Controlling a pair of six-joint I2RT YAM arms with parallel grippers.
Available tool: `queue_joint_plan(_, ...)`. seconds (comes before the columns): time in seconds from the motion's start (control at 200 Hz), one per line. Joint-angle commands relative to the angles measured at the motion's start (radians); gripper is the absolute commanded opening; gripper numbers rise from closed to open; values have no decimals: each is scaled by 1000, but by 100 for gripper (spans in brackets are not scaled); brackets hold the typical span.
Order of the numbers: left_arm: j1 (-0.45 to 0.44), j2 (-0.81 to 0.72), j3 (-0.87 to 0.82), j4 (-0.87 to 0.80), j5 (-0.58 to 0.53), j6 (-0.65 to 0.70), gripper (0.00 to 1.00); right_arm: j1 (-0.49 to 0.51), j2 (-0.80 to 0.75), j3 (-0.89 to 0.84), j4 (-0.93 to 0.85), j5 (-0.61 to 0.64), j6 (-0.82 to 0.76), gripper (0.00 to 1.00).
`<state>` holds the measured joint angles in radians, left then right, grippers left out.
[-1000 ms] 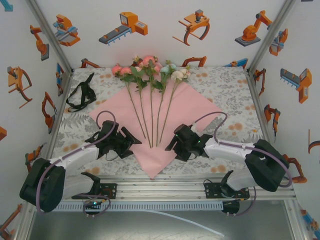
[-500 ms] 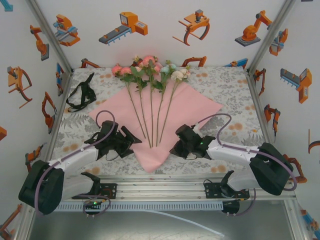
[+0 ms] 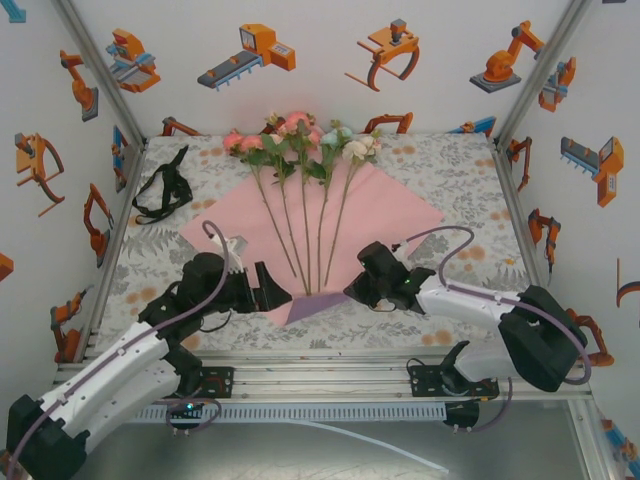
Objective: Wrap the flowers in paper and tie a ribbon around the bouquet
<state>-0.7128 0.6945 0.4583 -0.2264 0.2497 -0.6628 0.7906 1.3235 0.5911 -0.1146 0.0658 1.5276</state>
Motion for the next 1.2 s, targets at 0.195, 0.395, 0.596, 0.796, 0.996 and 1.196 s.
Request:
queue_joint_plan(0.195, -210, 195, 92, 20, -162, 343, 98, -47, -36, 0, -6, 38, 15, 0)
queue_joint_plan(0.395, -212, 383, 43, 232, -171, 369, 97, -70, -57, -17, -13, 27, -8, 0)
queue_joint_plan(0.596, -212, 493, 67, 270, -169, 378, 86, -89, -85, -20, -65, 33, -80, 0)
queue_joint_plan(0.796, -211, 540, 114, 257, -89, 397, 17, -111, -111, 12, -92, -2, -386, 28)
queue_joint_plan(0.996, -211, 573, 187, 200, -73, 448, 12, -173, -239, 76, -181, -173, -1039, 86)
queue_joint_plan(1.196, -208, 600, 238, 175, -89, 496, 10, -229, -304, 76, -112, -402, -1461, 84)
